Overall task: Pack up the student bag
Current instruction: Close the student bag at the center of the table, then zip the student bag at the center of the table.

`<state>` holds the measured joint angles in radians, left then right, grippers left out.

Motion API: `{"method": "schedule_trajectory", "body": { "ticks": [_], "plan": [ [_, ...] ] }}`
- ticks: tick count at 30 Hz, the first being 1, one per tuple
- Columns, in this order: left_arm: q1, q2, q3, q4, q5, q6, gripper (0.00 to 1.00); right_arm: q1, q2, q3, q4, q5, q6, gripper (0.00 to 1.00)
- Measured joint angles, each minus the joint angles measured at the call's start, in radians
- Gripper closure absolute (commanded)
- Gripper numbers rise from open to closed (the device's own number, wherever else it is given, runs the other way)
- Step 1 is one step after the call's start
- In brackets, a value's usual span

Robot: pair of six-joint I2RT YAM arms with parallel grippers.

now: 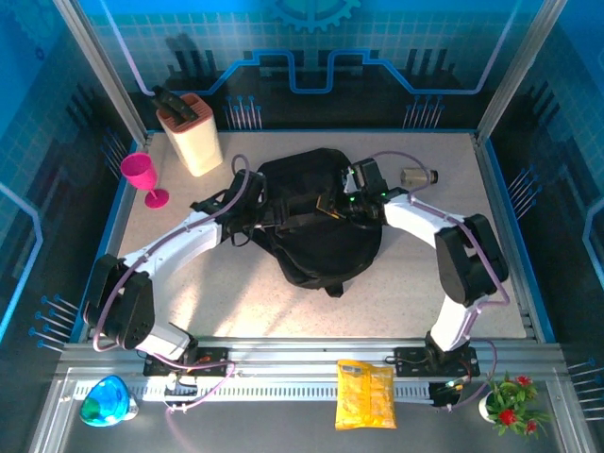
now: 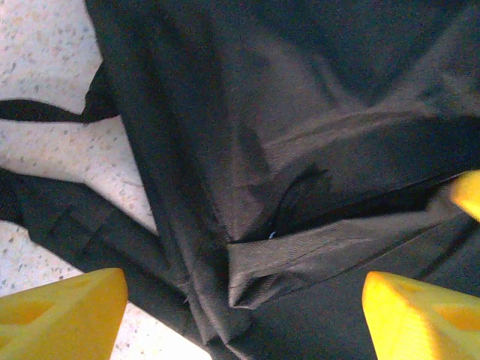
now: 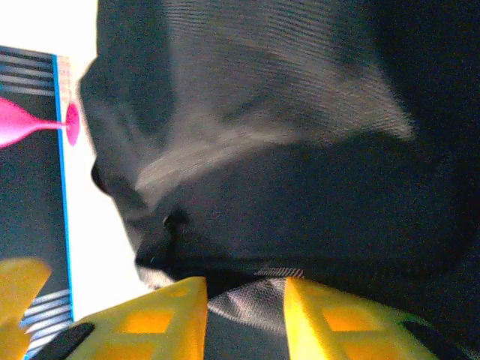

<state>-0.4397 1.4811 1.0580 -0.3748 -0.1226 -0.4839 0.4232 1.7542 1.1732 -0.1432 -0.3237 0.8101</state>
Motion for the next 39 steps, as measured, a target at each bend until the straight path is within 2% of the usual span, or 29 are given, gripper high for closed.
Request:
{"method": "schedule_trajectory", "body": {
  "ticks": [4,8,17,26,31,35,39],
  "plan": [
    [0.04,-0.022,-0.049,0.011,0.018,-0.04,0.14,0.037,-0.07,0.077,-0.147,0.073,-0.161,0.49],
    [0.089,-0.055,-0.093,0.016,0.024,-0.078,0.1,0.119,-0.033,0.222,-0.272,0.173,-0.278,0.45],
    [0.141,-0.159,-0.177,0.016,0.024,-0.129,0.05,0.253,0.254,0.562,-0.501,0.357,-0.34,0.44],
    [0.157,-0.177,-0.201,0.015,0.024,-0.146,0.05,0.309,0.445,0.764,-0.649,0.481,-0.257,0.48],
    [0.161,-0.18,-0.207,0.015,0.024,-0.146,0.04,0.327,0.478,0.786,-0.683,0.519,-0.204,0.5],
    [0.164,-0.181,-0.21,0.015,0.025,-0.146,0.04,0.336,0.498,0.793,-0.685,0.535,-0.164,0.57],
    [0.164,-0.181,-0.21,0.015,0.029,-0.146,0.04,0.337,0.517,0.798,-0.665,0.55,-0.132,0.7]
  ]
}}
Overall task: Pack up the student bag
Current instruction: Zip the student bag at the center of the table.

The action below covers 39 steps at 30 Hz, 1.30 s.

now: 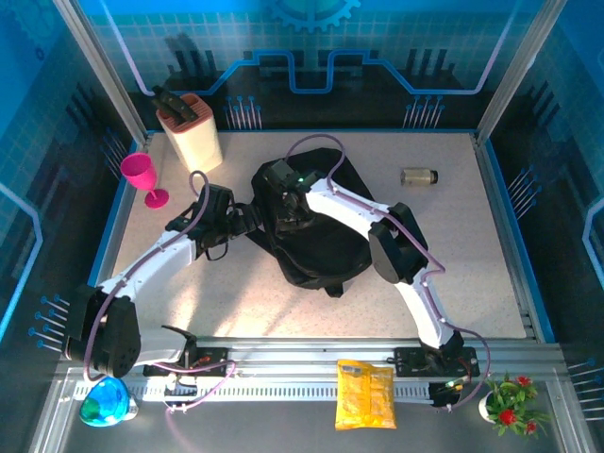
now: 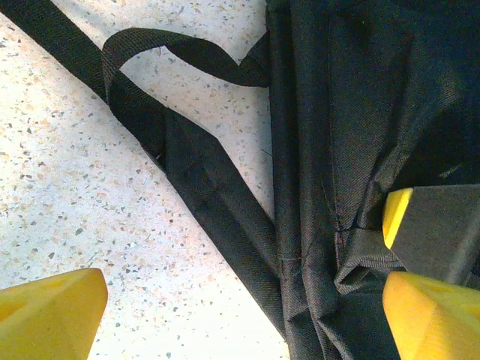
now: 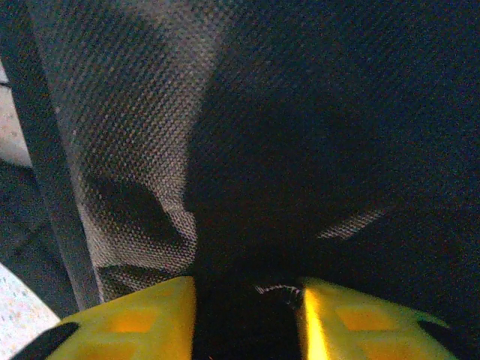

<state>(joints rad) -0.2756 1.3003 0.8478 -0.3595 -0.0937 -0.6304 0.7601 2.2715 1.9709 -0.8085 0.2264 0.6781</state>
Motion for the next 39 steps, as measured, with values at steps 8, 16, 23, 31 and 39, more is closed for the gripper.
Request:
{"method": "schedule_trajectory", "body": {
  "ticks": [8,16,23,31,39],
  "plan": [
    [0.001,0.0,0.0,0.003,0.033,-0.001,0.05,0.003,0.013,0.003,0.022,0.044,-0.003,0.99],
    [0.005,0.009,-0.007,0.074,0.169,-0.044,0.13,0.007,-0.138,-0.152,0.109,0.054,-0.071,1.0],
    [0.005,0.124,-0.015,0.209,0.343,-0.107,0.23,0.006,-0.29,-0.271,0.195,0.024,-0.114,1.0],
    [0.005,0.262,-0.015,0.341,0.489,-0.167,0.4,0.004,-0.306,-0.322,0.234,0.003,-0.126,1.0],
    [0.005,0.321,0.002,0.394,0.552,-0.183,0.67,-0.004,-0.306,-0.338,0.249,-0.026,-0.126,1.0]
  ]
}}
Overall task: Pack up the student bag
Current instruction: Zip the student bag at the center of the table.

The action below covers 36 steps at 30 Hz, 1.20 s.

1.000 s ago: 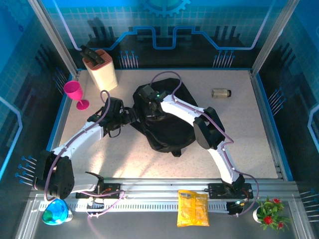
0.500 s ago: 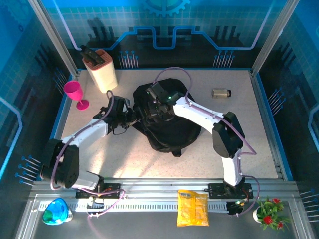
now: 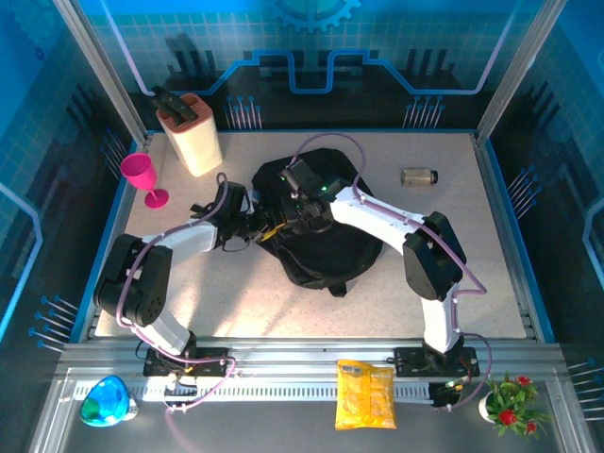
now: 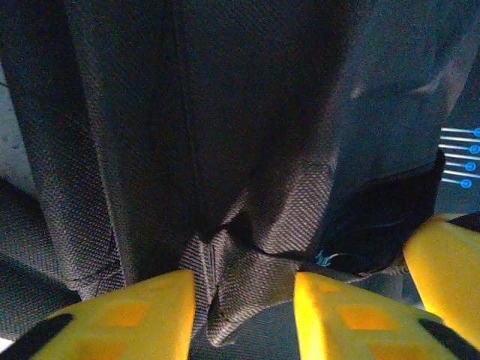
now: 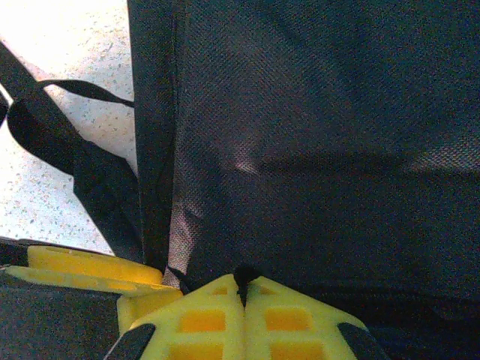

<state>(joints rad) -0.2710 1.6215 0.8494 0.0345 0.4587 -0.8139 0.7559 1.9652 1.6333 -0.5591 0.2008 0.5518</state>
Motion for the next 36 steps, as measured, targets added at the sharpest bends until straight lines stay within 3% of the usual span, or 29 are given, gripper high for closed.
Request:
{"method": "schedule_trajectory", "body": {
  "ticks": [8,18,28,36],
  "plan": [
    [0.0,0.017,0.015,0.002,0.014,0.02,1.0,-0.019,-0.003,-0.031,0.011,0.0,0.002,1.0],
    [-0.001,0.017,0.025,-0.013,0.002,0.054,1.0,-0.073,-0.006,-0.05,-0.008,0.082,0.005,1.0],
    [-0.002,0.017,0.026,-0.029,-0.016,0.065,1.0,-0.233,-0.013,-0.05,-0.069,0.23,-0.014,1.0],
    [-0.008,0.04,0.106,-0.064,-0.016,0.093,1.0,-0.283,-0.046,-0.064,-0.077,0.245,-0.018,1.0]
  ]
}}
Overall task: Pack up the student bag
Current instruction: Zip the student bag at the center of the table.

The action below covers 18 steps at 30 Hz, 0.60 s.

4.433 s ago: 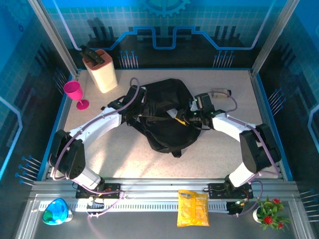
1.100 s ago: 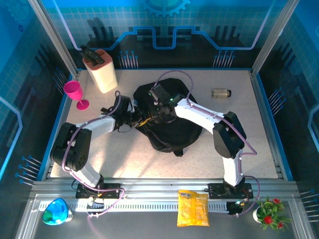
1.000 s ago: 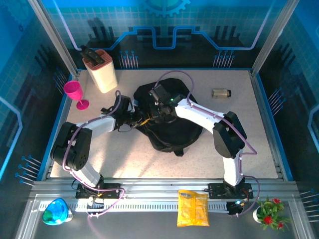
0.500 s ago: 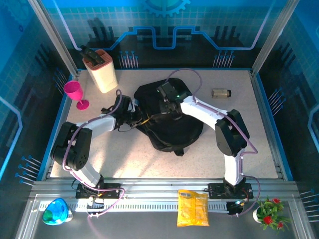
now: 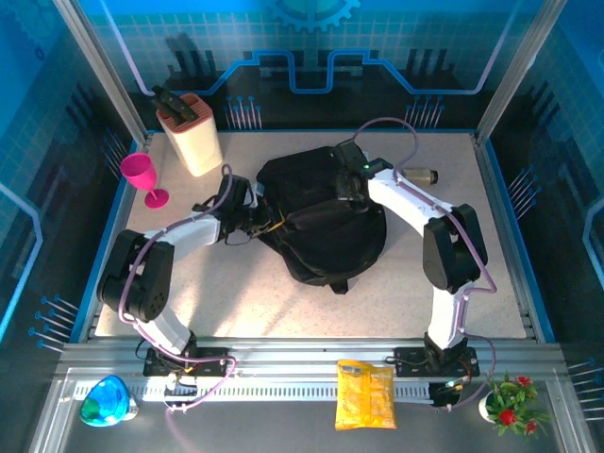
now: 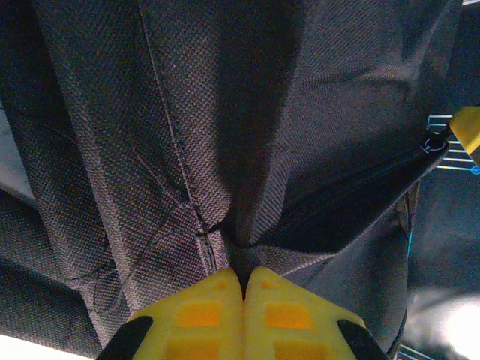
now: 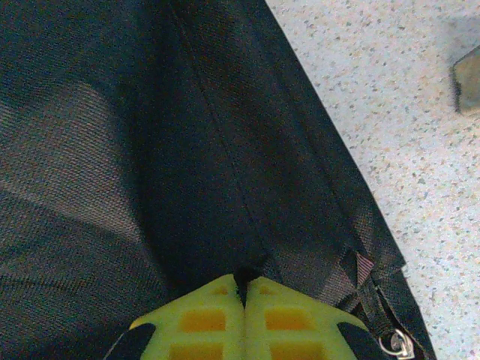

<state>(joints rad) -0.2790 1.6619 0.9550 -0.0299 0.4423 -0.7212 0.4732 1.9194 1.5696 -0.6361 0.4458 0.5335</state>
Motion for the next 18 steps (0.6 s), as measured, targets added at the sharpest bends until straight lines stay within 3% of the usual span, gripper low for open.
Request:
{"method": "schedule_trajectory", "body": {
  "ticks": [5,7,10,13,18],
  "plan": [
    [-0.003,0.102,0.171,-0.066,-0.019,0.047,1.0,-0.043,-0.012,0.0,0.025,-0.005,-0.024,1.0],
    [-0.005,0.15,0.251,-0.089,-0.035,0.066,0.92,-0.064,-0.014,0.003,0.042,-0.024,-0.042,0.99],
    [-0.006,0.213,0.354,-0.111,-0.072,0.09,0.65,-0.091,-0.014,0.026,0.044,-0.057,-0.067,0.69],
    [-0.005,0.237,0.416,-0.135,-0.123,0.116,0.51,-0.106,-0.026,0.054,0.05,-0.068,-0.084,0.42],
    [-0.005,0.181,0.408,-0.185,-0.238,0.153,0.36,-0.113,-0.164,-0.003,0.064,-0.084,-0.106,0.19]
  ]
}}
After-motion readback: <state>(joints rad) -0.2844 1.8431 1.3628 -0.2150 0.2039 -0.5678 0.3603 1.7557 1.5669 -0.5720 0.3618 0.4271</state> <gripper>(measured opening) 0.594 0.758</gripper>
